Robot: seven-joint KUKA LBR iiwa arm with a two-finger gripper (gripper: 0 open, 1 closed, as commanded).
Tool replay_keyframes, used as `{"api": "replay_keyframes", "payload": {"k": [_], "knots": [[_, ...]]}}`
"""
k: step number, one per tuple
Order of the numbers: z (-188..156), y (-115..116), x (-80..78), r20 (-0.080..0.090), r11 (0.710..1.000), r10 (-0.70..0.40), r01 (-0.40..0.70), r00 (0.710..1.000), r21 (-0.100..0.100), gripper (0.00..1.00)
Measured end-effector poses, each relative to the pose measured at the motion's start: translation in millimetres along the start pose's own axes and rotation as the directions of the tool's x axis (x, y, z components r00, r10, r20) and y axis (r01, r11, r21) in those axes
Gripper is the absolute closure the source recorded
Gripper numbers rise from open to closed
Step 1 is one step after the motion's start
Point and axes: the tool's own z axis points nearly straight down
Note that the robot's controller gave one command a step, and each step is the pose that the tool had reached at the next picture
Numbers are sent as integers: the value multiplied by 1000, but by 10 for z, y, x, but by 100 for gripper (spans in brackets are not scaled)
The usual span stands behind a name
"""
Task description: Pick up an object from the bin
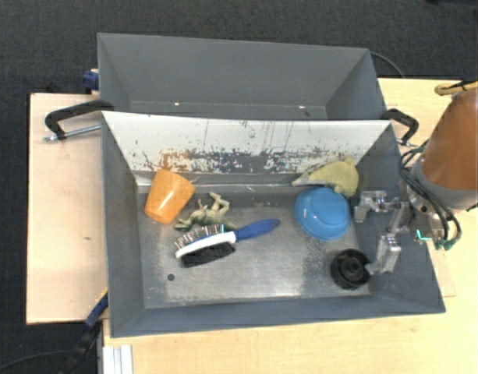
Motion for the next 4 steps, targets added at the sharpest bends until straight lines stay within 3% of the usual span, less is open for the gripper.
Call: {"api": "replay_keyframes", "payload": {"k": [1,2,3,4], "knots": [[950,-18,33,1,990,-138,138,990,0,0],[906,19,7,10,990,-140,140,990,-4,100],[-156,-93,-232,7,526,-851,850,526,16,100],[-953,-68,-478,12,681,-733,732,681,16,100]]}}
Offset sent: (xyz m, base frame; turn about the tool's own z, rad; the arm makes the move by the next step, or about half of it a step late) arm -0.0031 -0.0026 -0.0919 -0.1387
